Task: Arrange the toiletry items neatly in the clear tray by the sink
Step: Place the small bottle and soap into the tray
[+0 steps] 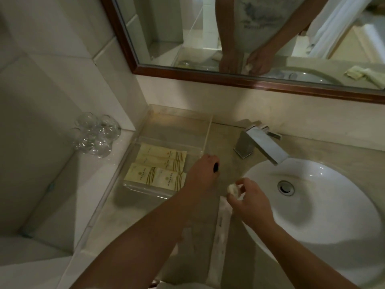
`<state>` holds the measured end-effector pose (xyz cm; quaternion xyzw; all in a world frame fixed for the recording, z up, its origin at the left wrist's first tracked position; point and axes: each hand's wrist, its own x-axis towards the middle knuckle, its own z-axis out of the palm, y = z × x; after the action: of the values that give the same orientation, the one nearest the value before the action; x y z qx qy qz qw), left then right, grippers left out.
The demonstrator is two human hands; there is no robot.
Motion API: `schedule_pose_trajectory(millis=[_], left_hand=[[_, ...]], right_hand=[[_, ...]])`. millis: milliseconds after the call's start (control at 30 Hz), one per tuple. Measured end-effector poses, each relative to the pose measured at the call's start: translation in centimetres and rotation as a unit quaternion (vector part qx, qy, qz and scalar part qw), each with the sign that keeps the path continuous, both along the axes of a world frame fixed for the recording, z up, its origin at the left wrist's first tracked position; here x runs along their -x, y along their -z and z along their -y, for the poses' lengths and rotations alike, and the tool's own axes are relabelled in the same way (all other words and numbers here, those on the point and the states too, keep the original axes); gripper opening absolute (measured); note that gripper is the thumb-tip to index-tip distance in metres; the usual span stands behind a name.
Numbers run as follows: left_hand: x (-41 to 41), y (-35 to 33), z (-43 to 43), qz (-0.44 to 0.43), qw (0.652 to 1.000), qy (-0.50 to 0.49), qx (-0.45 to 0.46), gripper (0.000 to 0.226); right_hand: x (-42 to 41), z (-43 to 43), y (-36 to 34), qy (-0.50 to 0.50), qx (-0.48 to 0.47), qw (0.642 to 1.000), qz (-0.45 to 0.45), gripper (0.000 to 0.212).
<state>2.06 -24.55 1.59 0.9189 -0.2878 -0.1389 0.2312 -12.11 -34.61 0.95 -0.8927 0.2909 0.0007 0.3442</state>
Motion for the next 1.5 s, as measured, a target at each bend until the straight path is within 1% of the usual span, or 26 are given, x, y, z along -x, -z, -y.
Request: schedule_pose_trajectory(millis=[67,133,167,267,333,400,467,533,567,667,700,767,900,1000,1100,1200,1333,1400,1500], left_hand=[[-0.5,-0.2,-0.7,-0.003,0.999,0.032,-0.002,0.021],[-1.1,-0.7,-1.7,-0.014,0.998,0.052,0.008,0.031],[-1.5,-1.2,-2.6,-0.019,0.999,0.047,0.019,0.035],[-3.8,-2.6,-6.9,-0.018,0.997,-0.021,0.07,0.034],[-5.8,-3.3,-11.0,-0.02,0.993,-0.069,0.092,0.029],[-8.0,-3.5,-15.1,-0.031,0.99,-0.103,0.093,0.023],[-10.1,-3.3,-18.3,-0.03,0.989,-0.125,0.071,0.022],[-11.9,-2.5,-20.2,-0.021,0.991,-0.122,0.05,0.024],[-12.5,-1.9,-20.7,-0.028,0.992,-0.114,0.04,0.024],[-13.8,-0.3,-21.0,-0.059,0.996,-0.069,0.023,0.022],[-14.3,0.1,-21.0,-0.051,0.997,-0.044,0.027,0.021],[-15.3,0.9,-21.1,-0.012,1.0,-0.009,0.027,0.023],[-16.0,1.7,-21.3,0.049,0.999,0.019,-0.001,0.028],[-15.9,2.6,-21.7,0.063,0.997,0.033,-0.006,0.031],[-15.9,2.9,-21.8,0.087,0.995,0.051,-0.002,0.028],[-15.7,2.9,-21.5,0.088,0.994,0.06,-0.001,0.026],[-15.2,2.6,-20.1,0.092,0.993,0.072,-0.013,0.029],[-14.5,2.0,-18.7,0.086,0.992,0.095,-0.017,0.028],[-13.3,1.2,-17.0,0.067,0.99,0.114,-0.052,0.03]], right_hand=[[-0.4,-0.4,-0.1,-0.011,-0.013,1.0,0.001,0.04],[-1.0,-1.2,-0.4,-0.019,-0.026,0.999,-0.002,0.033],[-1.4,-1.7,-0.6,-0.02,-0.034,0.999,0.001,0.03],[-3.1,-3.5,-1.7,-0.028,-0.065,0.997,0.021,0.02],[-4.6,-4.8,-2.6,-0.052,-0.075,0.995,0.031,0.02],[-6.3,-6.1,-3.0,-0.072,-0.08,0.994,0.03,0.019],[-8.0,-7.2,-3.1,-0.086,-0.077,0.993,0.017,0.02],[-9.6,-8.0,-2.9,-0.1,-0.047,0.994,-0.003,0.024],[-10.4,-8.2,-2.8,-0.107,-0.017,0.994,-0.017,0.026],[-12.5,-8.3,-1.9,-0.115,0.15,0.981,-0.035,0.032],[-13.1,-8.3,-1.5,-0.117,0.198,0.973,-0.037,0.034],[-14.1,-8.1,-0.8,-0.117,0.249,0.96,-0.042,0.037],[-15.1,-8.0,-0.4,-0.136,0.301,0.942,-0.053,0.041],[-14.9,-8.2,-0.1,-0.138,0.32,0.936,-0.057,0.041],[-14.7,-8.3,0.5,-0.144,0.344,0.926,-0.058,0.04],[-14.8,-8.3,1.0,-0.149,0.364,0.918,-0.061,0.041],[-14.9,-8.2,1.1,-0.131,0.364,0.92,-0.057,0.043],[-15.1,-8.5,1.0,-0.125,0.359,0.923,-0.061,0.043],[-15.3,-8.9,0.8,-0.133,0.359,0.921,-0.073,0.042]])
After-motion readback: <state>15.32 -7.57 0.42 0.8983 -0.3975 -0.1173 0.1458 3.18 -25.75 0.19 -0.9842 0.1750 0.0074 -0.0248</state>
